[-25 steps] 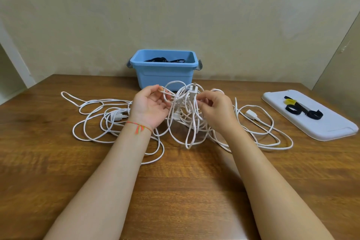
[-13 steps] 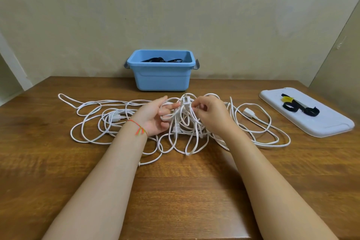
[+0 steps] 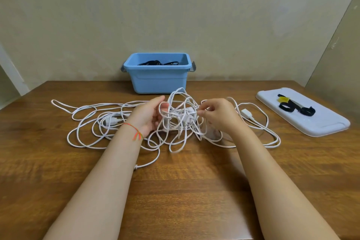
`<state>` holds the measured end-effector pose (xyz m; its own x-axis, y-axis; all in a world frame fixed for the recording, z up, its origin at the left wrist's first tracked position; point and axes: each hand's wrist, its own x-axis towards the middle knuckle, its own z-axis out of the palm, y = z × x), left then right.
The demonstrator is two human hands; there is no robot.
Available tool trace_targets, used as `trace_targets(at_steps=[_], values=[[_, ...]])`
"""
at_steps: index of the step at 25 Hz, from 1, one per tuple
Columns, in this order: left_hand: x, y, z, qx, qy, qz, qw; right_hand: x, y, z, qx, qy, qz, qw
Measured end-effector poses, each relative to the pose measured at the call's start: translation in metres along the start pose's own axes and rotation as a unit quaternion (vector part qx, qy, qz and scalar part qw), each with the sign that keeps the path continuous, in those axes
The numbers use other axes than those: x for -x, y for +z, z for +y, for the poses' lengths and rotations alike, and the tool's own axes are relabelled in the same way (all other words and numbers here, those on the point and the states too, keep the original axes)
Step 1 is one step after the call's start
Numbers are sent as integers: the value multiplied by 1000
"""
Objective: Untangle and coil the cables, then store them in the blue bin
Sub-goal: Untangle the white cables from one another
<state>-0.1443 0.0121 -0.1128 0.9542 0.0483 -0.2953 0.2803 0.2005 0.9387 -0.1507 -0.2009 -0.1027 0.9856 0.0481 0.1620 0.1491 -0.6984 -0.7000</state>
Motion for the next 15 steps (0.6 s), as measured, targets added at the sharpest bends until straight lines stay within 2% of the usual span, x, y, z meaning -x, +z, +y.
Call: trace_targets(at_steps=[2,5,9,12,15], values=[[-2,-2,0,-74,2,-5,997,3,-1,-3,17,0,-39,999],[0,-4,1,-107,29,-9,994,9,-4,-13,20,-14,-73,997],[5,-9,7,-145,68,-38,986,12,-14,-15,-36,17,-143,989],[10,-5,9,-81,120,-75,987,12,-15,-15,-66,1,-89,994],[12,0,10,72,187,-135,970,12,-11,-19,-139,-26,-14,990]])
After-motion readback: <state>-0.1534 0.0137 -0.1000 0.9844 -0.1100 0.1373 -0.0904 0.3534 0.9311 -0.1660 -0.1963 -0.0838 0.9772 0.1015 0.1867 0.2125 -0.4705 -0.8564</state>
